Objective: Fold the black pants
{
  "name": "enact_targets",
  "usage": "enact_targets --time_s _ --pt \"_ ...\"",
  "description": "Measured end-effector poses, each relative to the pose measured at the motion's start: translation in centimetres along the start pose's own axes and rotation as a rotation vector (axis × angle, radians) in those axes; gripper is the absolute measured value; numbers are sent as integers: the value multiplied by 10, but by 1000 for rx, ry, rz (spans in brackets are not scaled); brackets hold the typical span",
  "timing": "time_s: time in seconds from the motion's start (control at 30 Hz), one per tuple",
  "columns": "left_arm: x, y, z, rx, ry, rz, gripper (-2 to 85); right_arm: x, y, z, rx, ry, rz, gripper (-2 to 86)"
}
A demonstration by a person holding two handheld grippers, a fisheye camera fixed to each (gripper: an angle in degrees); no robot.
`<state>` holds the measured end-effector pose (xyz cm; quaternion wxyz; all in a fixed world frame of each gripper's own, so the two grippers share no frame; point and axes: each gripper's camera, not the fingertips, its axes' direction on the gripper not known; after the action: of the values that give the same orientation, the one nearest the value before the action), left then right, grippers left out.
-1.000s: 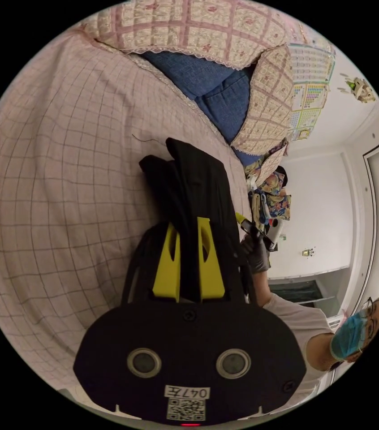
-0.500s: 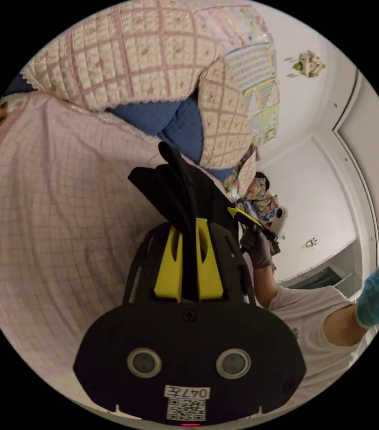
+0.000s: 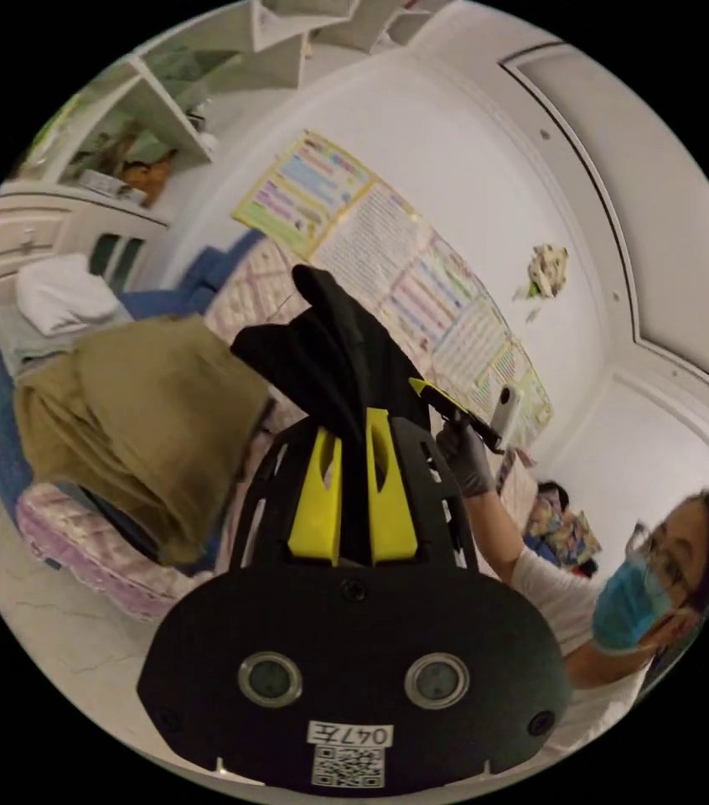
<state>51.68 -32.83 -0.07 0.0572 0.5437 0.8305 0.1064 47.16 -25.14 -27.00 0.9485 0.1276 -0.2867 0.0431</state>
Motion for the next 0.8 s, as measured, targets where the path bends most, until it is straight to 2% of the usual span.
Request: enact_targets --time_s 0.07,0.13,0.17,0.2,0.27,0.43,0.53,0.6,0.7,0.8 --pt "-36 -20 -27 58 -109 -129 52 -4 -55 55 -87 63 49 57" --pt "-72 -29 -43 59 -289 -231 103 -7 -70 77 -144 97 97 95" --pt "-95 -29 -51 21 -394 -293 151 -11 -67 75 -114 57 124 104" --pt "-112 -22 -61 -3 -410 -334 200 -13 -62 71 -86 31 137 105" --pt "-120 -7 -80 4 -380 -312 198 -23 -34 52 -36 -59 134 95" --pt "-104 22 -118 31 -408 -227 179 -37 37 6 -125 -17 30 74" --pt "-61 35 -134 26 -481 -142 182 -41 80 -49 -130 -24 28 65" --pt "-4 56 -160 117 -574 -22 175 -48 107 -95 -98 17 10 53" --pt "81 97 -176 191 -717 204 160 -63 157 -177 -30 185 -32 20" --pt "153 147 -174 227 -738 387 130 -75 212 -257 47 380 4 3"
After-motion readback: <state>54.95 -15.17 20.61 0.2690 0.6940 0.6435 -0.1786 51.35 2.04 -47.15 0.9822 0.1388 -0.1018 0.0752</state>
